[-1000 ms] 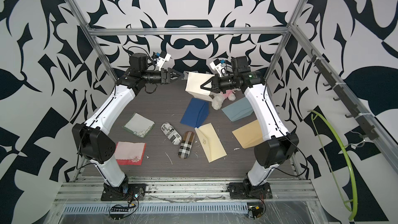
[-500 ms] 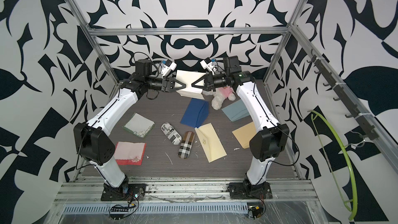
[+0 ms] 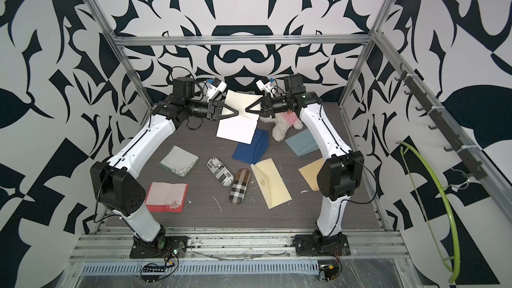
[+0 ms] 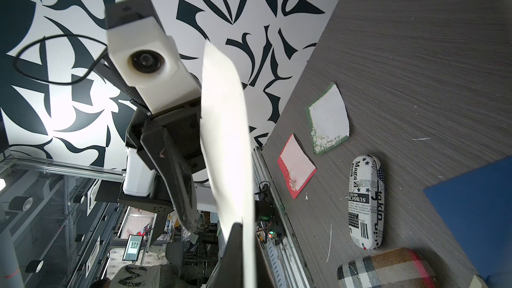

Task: Take the letter paper out of the envelope
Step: Unfold the letter paper.

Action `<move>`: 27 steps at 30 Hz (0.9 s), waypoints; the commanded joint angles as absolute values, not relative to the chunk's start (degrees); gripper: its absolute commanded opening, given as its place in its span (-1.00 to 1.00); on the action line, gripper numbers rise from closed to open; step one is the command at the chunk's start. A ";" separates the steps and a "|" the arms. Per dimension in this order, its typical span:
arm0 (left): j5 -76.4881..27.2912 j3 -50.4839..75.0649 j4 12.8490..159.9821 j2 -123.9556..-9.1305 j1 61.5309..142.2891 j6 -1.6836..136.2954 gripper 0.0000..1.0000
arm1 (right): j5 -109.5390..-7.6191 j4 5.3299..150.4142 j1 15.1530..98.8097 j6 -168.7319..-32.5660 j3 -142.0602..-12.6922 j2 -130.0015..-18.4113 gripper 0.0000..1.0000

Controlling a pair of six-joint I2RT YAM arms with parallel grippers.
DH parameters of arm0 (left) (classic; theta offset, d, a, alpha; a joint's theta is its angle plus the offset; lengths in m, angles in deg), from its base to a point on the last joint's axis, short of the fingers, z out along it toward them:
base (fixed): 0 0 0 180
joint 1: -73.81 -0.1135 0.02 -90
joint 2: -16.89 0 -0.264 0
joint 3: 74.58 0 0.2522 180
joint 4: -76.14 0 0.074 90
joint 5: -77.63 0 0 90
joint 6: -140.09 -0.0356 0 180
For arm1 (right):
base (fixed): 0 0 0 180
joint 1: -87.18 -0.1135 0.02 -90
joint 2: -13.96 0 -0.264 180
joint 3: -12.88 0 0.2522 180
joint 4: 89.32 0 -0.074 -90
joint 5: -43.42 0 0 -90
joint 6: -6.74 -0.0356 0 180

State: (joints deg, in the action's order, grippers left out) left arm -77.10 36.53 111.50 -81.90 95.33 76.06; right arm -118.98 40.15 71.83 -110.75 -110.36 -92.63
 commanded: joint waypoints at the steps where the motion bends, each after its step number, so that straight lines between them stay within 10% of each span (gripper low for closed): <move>1: -74.23 38.73 115.71 -81.53 95.26 74.37 -0.61 | -119.37 43.30 71.76 -111.57 -112.53 -90.66 -1.00; 11: -67.45 40.59 118.51 -83.44 95.12 75.66 -0.88 | -115.81 46.19 71.19 -111.80 -106.80 -86.02 -1.00; 19: -64.23 39.37 115.48 -82.13 95.22 78.32 -0.94 | -113.03 58.45 71.01 -119.81 -94.74 -80.42 -0.33; 27: -64.78 39.46 114.86 -82.61 95.25 79.78 -0.94 | -109.21 63.00 68.95 -123.26 -92.07 -80.13 -0.45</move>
State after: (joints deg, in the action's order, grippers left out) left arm -64.86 38.78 115.77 -82.25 95.31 79.25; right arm -111.11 57.26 69.71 -120.69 -91.82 -81.50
